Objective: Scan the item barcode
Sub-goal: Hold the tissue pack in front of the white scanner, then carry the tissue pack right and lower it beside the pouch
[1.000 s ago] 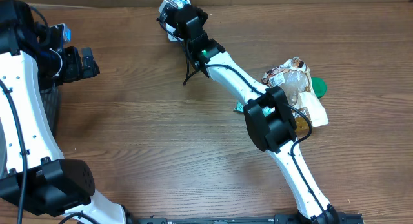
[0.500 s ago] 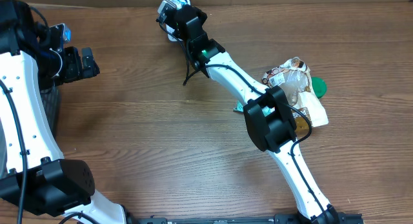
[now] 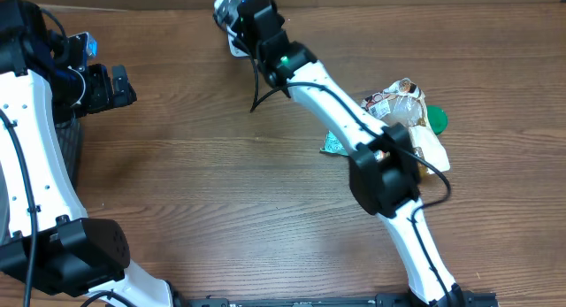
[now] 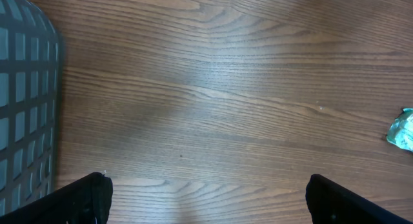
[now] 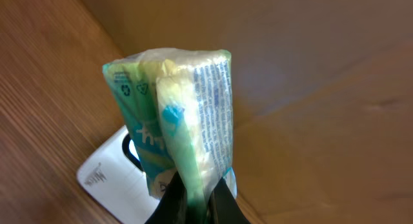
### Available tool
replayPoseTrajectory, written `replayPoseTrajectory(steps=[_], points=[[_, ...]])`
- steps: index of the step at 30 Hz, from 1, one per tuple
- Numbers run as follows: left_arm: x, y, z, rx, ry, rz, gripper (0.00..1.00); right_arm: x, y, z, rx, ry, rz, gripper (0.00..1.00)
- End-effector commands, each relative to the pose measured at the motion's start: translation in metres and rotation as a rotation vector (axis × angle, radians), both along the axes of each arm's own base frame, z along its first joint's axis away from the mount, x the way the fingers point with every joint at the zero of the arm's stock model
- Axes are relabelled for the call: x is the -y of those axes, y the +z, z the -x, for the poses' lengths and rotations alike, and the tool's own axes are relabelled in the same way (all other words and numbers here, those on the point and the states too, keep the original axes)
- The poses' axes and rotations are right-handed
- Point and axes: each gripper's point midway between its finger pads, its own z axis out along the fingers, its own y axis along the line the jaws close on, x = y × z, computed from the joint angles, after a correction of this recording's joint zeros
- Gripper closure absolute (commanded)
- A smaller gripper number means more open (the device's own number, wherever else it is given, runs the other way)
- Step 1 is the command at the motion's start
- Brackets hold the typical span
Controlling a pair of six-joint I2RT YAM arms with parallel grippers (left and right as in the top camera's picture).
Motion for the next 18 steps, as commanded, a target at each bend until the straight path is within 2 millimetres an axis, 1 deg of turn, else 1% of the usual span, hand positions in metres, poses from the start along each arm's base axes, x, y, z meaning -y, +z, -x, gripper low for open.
replayPoseTrajectory(steps=[1,4,7,8,9,11,13,14,17,18], points=[[-0.002,0.003,0.000,0.011,-0.010,-0.010,0.00,0.011,0.101,0.031,0.022,-0.028,-0.202,0.96],[-0.002,0.003,0.000,0.011,-0.010,-0.010,0.00,0.020,0.121,0.064,-0.107,-0.037,-0.304,0.96],[-0.002,0.003,0.000,0.011,-0.010,-0.010,0.00,0.034,0.139,0.098,-0.266,-0.052,-0.431,0.96],[-0.002,0.003,0.000,0.011,-0.010,-0.010,0.00,0.043,0.144,0.115,-0.352,-0.063,-0.492,0.96],[-0.002,0.003,0.000,0.011,-0.010,-0.010,0.00,0.048,0.148,0.124,-0.396,-0.069,-0.520,0.96],[-0.002,0.003,0.000,0.011,-0.010,-0.010,0.00,0.064,0.151,0.151,-0.532,-0.085,-0.581,0.96],[-0.002,0.003,0.000,0.011,-0.010,-0.010,0.00,0.078,0.150,0.173,-0.645,-0.101,-0.606,0.96],[-0.002,0.003,0.000,0.011,-0.010,-0.010,0.01,0.087,0.145,0.182,-0.706,-0.121,-0.610,0.96],[-0.002,0.003,0.000,0.011,-0.010,-0.010,0.00,0.116,0.121,0.204,-0.855,-0.216,-0.565,0.96],[-0.002,0.003,0.000,0.011,-0.010,-0.010,0.00,0.126,0.110,0.209,-0.903,-0.259,-0.540,0.96]])
